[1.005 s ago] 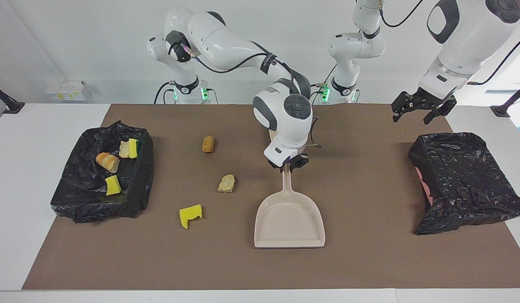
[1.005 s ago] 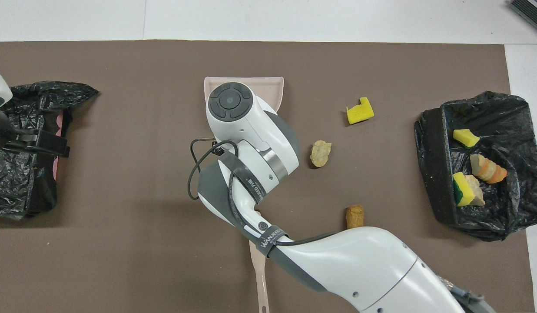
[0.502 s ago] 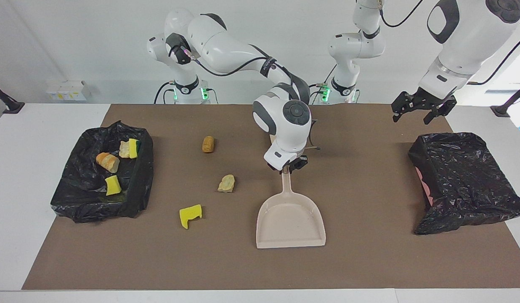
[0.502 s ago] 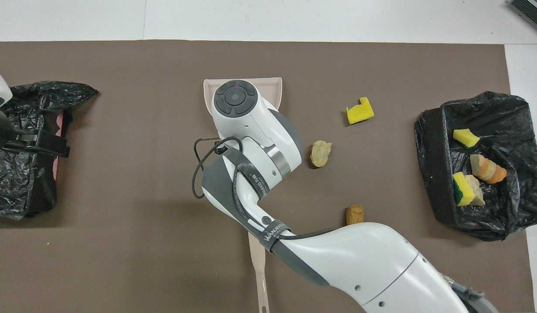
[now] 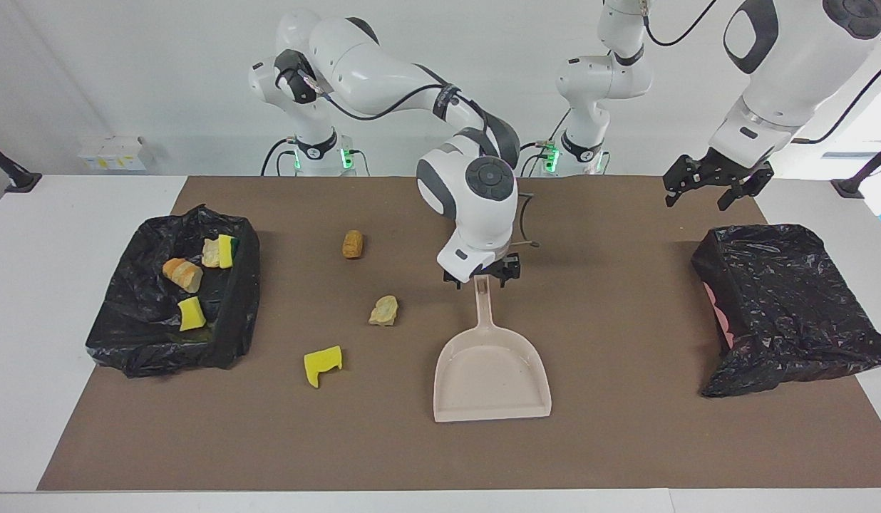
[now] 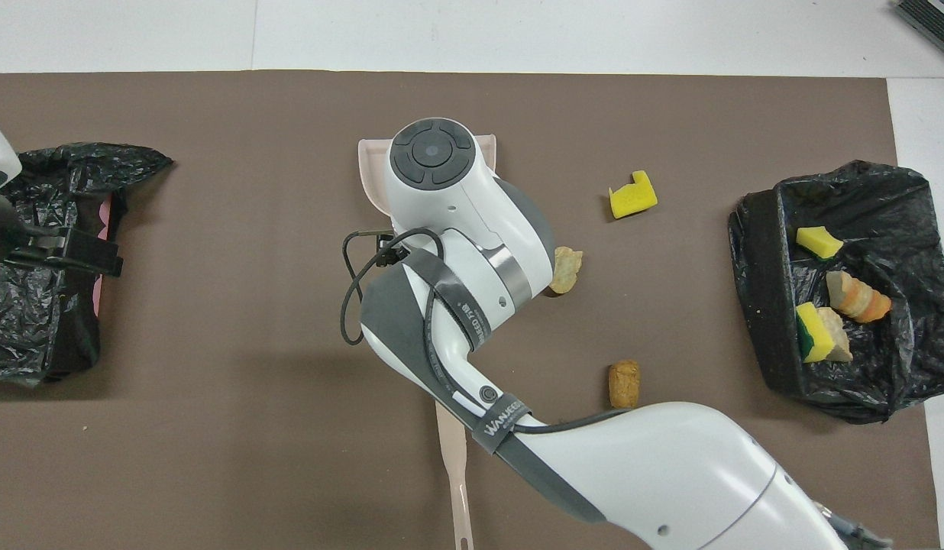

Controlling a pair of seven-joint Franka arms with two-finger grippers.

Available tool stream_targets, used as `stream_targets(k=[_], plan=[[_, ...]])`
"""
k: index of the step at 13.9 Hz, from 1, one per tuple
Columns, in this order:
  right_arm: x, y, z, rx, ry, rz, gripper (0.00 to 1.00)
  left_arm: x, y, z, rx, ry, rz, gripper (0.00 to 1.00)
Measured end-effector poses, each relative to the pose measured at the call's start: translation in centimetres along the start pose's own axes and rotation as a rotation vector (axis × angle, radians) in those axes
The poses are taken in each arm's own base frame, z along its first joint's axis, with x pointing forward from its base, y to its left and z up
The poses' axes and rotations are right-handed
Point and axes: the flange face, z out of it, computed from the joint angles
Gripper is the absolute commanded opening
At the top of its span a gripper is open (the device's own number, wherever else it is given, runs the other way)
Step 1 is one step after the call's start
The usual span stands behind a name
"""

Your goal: Sweep and dump trash in bin

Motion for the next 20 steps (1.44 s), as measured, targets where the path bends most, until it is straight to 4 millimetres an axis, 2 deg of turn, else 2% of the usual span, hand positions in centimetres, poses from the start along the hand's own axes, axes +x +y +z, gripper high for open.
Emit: stream_targets(k=[3, 6, 8, 9, 11, 12, 14, 16, 17, 20], plan=[[-3.6, 0.8, -4.3, -0.019, 0.015, -0.018, 1.0, 0.0, 0.0, 0.0, 0.0, 0.0, 0.0, 1.0], [-7.9, 3.1, -8.8, -0.063, 0.006, -0.019, 1.0, 0.0, 0.0, 0.0, 0.0, 0.0, 0.0, 1.0], [-11.0, 3.9, -10.4, -0.078, -0.052, -0.024, 1.0, 0.0, 0.2, 0.0, 0.0, 0.0, 0.004, 1.0], [-12.3, 3.8, -10.2, -0.076, -0.076, -0.03, 1.0, 0.0, 0.4, 0.0, 0.0, 0.0, 0.008, 1.0], [-14.7, 3.9, -8.0, -0.064, -0.104, -0.036, 1.0, 0.2, 1.4, 0.0, 0.001, 0.005, 0.025, 1.0], [-16.0, 4.1, -6.1, -0.041, -0.104, -0.033, 1.0, 0.4, 2.6, 0.1, 0.002, 0.016, 0.046, 1.0], [-19.5, 5.1, -2.3, -0.019, -0.106, -0.033, 1.0, 0.8, 5.4, 0.6, 0.004, 0.045, 0.092, 1.0], [-23.9, 5.6, 0.6, -0.03, -0.141, -0.05, 1.0, 1.4, 8.0, 1.4, 0.004, 0.086, 0.112, 1.0], [-25.9, 5.7, 1.8, -0.039, -0.158, -0.064, 1.0, 1.8, 9.3, 1.7, 0.002, 0.113, 0.107, 1.0], [-30.0, 4.7, 5.1, -0.053, -0.168, -0.121, 1.0, 3.0, 13.3, 3.9, -0.013, 0.164, 0.067, 1.0]])
